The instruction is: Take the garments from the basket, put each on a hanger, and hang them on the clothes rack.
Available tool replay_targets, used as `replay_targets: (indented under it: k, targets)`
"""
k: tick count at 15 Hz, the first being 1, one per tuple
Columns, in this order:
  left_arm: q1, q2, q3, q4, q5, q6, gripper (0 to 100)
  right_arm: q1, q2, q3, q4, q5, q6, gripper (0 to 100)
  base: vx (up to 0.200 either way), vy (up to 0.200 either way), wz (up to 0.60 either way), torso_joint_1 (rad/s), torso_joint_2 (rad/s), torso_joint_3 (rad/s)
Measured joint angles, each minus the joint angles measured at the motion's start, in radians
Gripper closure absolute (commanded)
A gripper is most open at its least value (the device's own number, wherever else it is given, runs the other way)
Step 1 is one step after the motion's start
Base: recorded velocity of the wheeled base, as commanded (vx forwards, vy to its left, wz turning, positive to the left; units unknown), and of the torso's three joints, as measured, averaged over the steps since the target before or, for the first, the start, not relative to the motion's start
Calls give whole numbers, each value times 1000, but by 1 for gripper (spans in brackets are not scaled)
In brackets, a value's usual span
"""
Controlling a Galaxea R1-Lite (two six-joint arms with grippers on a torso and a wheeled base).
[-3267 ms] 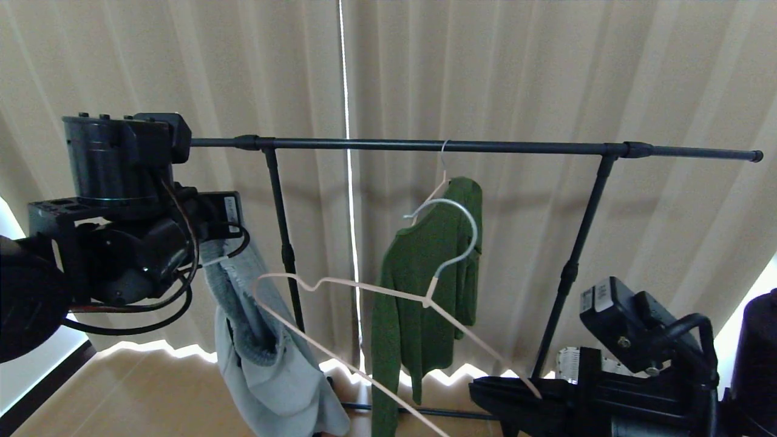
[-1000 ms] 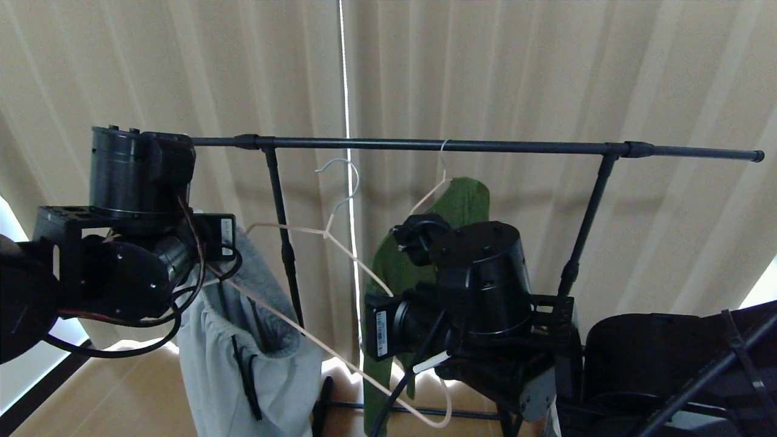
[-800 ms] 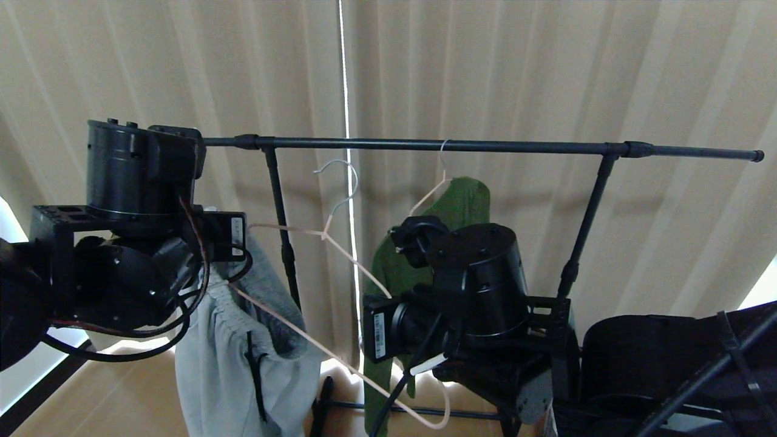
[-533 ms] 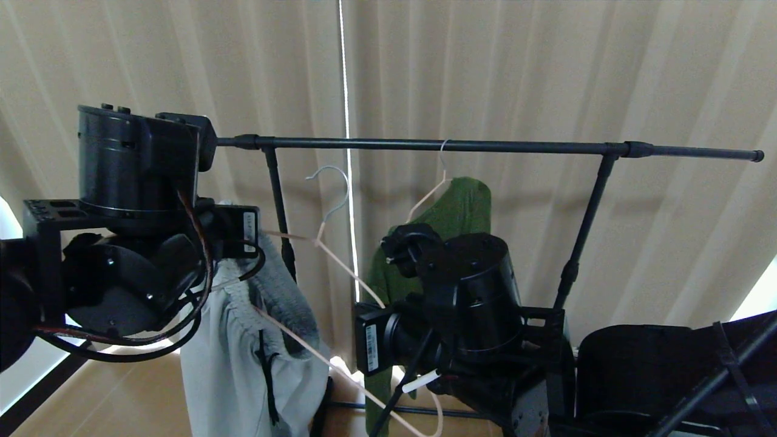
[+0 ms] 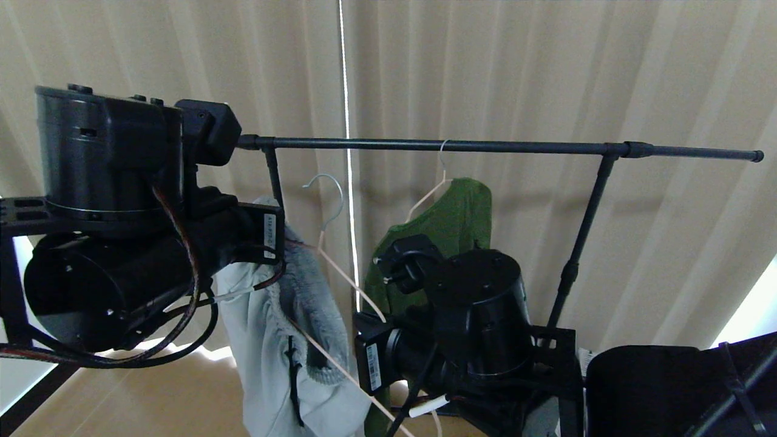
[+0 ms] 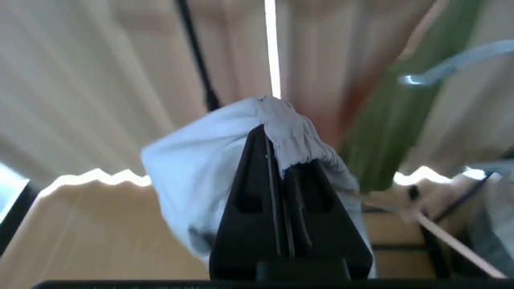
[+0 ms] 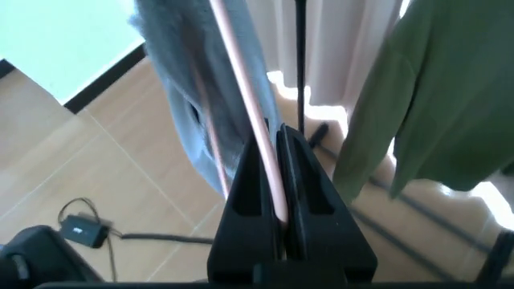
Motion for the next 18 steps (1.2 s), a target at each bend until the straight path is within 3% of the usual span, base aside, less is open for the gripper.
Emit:
replay_targets:
  k: [4,8,13,17,18]
  targets:
    - [-40,-26,20,-5,-54,0,100,-16,-3,96,-202,5,-121,100,0,0,0,0,0,0]
    - [-48,-66,47,-4,-67,-2,100,-61,-29,118,-214,8,-141,100,0,0,0,0,0,0]
    - [-83,-113,101,-10,-187,-21,100,-69,-37,120,-241,9,-163,100,0,0,0,0,0,0]
    - [-86,-144,201,-137,-213,-14,100,-69,-50,117,-241,9,-164,100,0,0,0,0,0,0]
    - [-85,-150,216,-143,-213,-14,0,-68,-54,119,-241,9,-163,100,0,0,0,0,0,0]
